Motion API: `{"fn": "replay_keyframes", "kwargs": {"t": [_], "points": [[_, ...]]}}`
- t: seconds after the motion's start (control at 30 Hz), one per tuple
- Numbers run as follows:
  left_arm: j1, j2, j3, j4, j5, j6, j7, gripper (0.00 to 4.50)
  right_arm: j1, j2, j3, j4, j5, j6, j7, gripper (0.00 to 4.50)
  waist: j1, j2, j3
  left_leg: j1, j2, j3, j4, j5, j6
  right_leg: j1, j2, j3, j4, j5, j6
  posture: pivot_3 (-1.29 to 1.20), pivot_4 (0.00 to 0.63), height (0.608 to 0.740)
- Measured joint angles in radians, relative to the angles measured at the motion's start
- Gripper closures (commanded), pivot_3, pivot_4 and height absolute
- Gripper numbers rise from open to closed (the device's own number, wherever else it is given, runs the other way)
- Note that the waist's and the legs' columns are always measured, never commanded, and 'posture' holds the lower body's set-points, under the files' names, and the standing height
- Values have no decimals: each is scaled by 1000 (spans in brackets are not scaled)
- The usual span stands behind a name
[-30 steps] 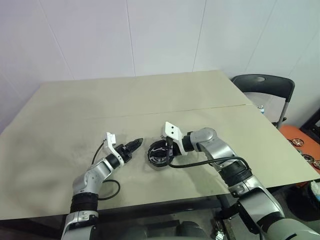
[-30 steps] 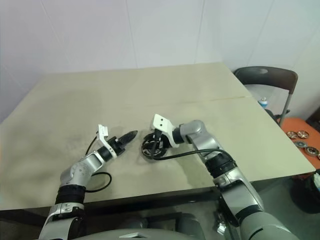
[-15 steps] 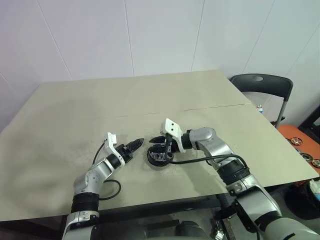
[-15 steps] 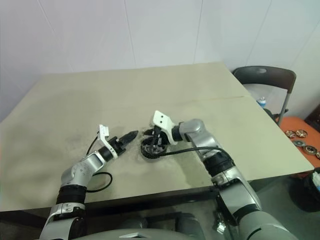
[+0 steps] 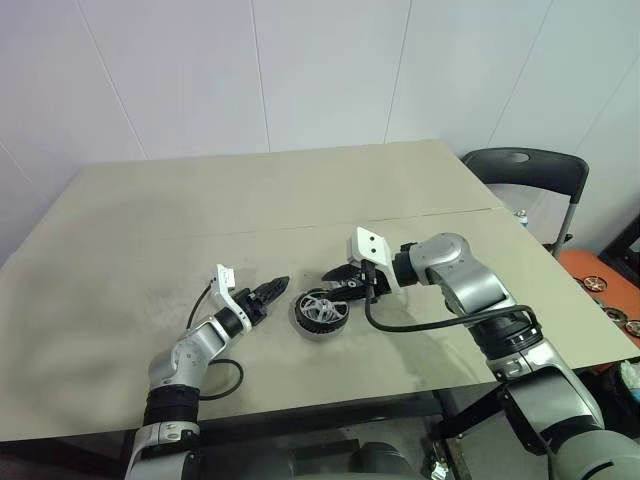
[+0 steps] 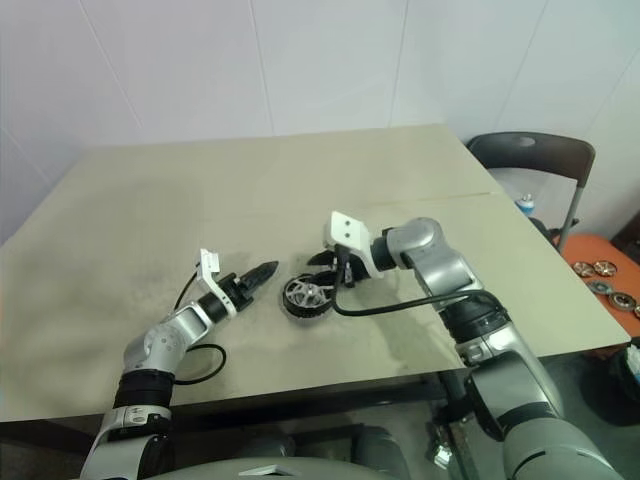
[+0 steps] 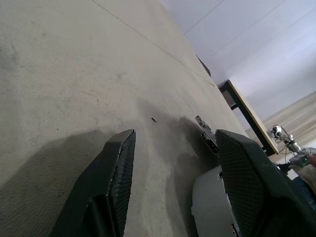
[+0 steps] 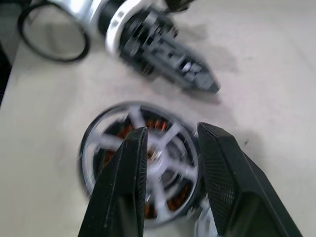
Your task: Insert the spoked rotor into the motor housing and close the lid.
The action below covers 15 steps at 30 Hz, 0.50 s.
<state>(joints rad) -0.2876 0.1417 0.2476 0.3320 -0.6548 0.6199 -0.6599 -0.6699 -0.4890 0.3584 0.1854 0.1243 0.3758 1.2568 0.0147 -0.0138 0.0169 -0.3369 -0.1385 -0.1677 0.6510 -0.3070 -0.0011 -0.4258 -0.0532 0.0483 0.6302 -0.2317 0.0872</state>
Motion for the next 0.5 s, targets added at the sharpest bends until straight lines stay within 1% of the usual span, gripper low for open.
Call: {"fn": "replay_keyframes", "kwargs": {"t": [0.2, 0.5], "points": [[1, 0, 0, -1, 0, 1, 0, 1748, 37, -2, 51, -22, -5, 33, 8, 2822, 0, 0, 0, 0, 0, 0, 0, 0, 0, 0, 0, 0, 0, 0, 0, 0, 0, 740], [8, 0, 0, -11, 0, 3, 2, 1748, 36, 28, 67, -25, -30, 30, -37, 2822, 0, 0, 0, 0, 0, 0, 0, 0, 0, 0, 0, 0, 0, 0, 0, 0, 0, 740]]}}
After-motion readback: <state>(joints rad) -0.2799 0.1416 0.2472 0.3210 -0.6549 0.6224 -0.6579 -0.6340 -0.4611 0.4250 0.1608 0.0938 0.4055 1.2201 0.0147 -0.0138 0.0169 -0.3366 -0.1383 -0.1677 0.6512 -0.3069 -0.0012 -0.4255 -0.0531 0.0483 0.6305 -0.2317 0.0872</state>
